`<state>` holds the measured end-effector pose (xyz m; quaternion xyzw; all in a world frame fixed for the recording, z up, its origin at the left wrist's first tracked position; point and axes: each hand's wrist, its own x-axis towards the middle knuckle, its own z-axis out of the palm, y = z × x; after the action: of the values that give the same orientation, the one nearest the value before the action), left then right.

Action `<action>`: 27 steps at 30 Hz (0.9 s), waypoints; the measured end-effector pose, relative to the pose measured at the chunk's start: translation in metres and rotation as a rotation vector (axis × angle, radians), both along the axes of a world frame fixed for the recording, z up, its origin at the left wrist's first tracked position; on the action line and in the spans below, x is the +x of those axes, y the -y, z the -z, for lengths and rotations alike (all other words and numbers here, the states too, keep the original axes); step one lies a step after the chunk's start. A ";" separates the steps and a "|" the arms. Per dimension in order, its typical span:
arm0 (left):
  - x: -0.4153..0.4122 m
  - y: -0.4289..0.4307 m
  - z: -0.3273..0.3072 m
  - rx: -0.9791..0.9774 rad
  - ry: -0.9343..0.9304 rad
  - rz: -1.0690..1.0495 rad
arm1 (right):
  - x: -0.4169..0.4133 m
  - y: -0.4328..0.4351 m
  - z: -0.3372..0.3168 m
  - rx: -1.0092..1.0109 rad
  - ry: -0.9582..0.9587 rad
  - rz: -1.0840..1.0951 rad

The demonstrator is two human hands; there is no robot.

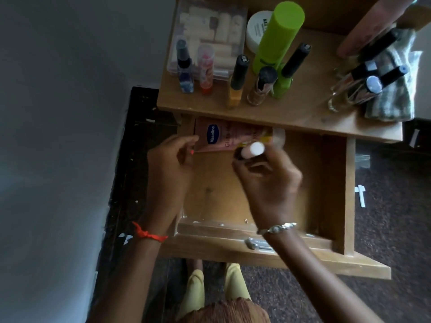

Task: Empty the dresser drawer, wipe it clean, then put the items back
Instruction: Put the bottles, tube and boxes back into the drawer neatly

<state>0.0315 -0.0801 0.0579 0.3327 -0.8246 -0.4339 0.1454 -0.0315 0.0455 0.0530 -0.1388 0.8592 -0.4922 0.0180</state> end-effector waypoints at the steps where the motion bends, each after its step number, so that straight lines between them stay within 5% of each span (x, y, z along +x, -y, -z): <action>1: 0.001 0.002 0.002 -0.009 -0.007 -0.013 | 0.004 0.007 0.009 0.017 0.052 -0.039; 10: 0.005 0.007 0.010 -0.047 -0.026 -0.022 | -0.001 0.064 0.067 0.226 0.239 -0.279; 22: 0.006 0.009 0.010 -0.012 -0.036 -0.016 | 0.004 0.061 0.069 0.216 0.146 -0.368; 27: 0.008 0.010 0.009 0.000 -0.048 -0.017 | 0.000 0.041 0.035 0.097 -0.059 -0.136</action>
<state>0.0398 -0.0900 0.0488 0.3293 -0.8178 -0.4407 0.1690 -0.0318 0.0046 0.0178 -0.2104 0.8708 -0.4432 0.0328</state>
